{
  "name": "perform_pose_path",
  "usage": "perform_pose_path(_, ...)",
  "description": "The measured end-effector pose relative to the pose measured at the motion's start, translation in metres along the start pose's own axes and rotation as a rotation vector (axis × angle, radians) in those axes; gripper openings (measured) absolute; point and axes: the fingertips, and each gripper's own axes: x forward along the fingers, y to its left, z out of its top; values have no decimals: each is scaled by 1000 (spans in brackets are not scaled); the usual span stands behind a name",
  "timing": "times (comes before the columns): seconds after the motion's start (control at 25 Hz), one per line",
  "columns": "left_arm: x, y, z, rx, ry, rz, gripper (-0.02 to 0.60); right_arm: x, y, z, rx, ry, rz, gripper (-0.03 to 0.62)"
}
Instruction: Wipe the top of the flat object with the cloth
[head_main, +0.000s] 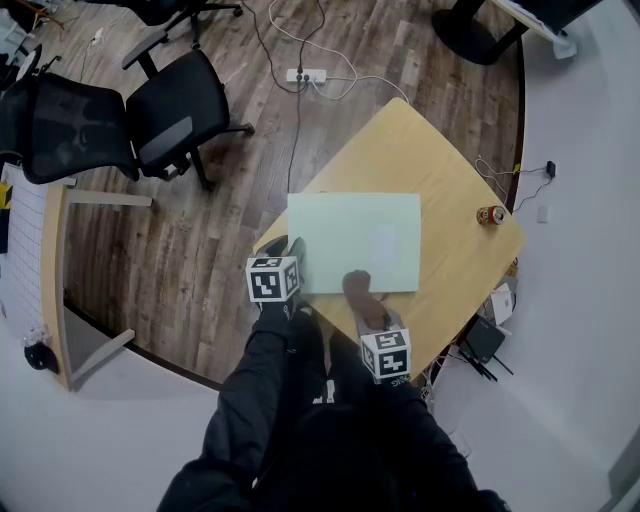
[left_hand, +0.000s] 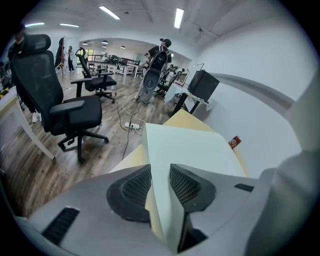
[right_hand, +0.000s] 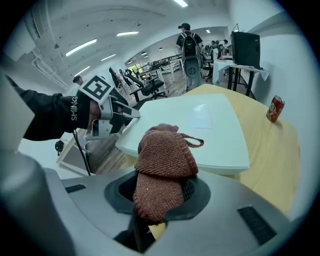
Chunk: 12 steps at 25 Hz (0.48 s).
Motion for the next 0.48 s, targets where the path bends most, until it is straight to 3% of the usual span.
perform_pose_path(0.24, -2, 0, 1, -8, -1, -8, 137, -19, 5, 78, -35, -153, 43, 117)
perform_pose_path(0.48, -1, -1, 1, -6, 5, -27, 137, 15, -11, 158, -49, -243, 18, 117)
